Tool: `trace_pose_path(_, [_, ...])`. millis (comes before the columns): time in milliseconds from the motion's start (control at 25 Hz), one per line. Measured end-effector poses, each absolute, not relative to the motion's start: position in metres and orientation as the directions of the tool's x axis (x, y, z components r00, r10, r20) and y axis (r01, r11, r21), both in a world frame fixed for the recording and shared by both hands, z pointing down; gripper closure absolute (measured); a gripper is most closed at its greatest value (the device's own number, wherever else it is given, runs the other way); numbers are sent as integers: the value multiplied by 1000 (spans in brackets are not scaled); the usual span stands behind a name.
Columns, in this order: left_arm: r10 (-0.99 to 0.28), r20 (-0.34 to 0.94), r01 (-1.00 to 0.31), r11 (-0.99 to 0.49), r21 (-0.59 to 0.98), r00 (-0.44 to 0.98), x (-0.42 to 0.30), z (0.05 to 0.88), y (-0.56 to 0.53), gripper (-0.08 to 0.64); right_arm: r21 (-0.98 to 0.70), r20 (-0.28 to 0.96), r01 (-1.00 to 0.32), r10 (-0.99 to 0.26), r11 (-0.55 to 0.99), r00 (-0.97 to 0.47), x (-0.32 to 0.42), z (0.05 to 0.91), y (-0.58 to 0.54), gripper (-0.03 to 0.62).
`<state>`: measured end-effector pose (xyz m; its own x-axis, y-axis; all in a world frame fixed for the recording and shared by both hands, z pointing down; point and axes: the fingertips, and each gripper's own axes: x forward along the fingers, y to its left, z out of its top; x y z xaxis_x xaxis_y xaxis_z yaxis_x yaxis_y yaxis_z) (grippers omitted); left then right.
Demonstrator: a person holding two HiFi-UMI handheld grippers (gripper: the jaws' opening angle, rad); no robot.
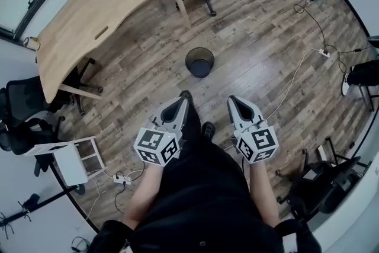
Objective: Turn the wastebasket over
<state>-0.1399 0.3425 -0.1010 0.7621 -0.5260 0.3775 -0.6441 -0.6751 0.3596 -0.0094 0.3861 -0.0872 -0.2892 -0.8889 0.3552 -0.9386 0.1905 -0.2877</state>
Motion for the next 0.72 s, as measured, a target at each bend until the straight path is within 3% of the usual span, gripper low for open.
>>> trace_pose_path(720, [-524, 383, -648, -646, 404, 761, -123, -78, 172, 543, -243, 419, -951, -864, 189, -279, 16, -83, 230, 560])
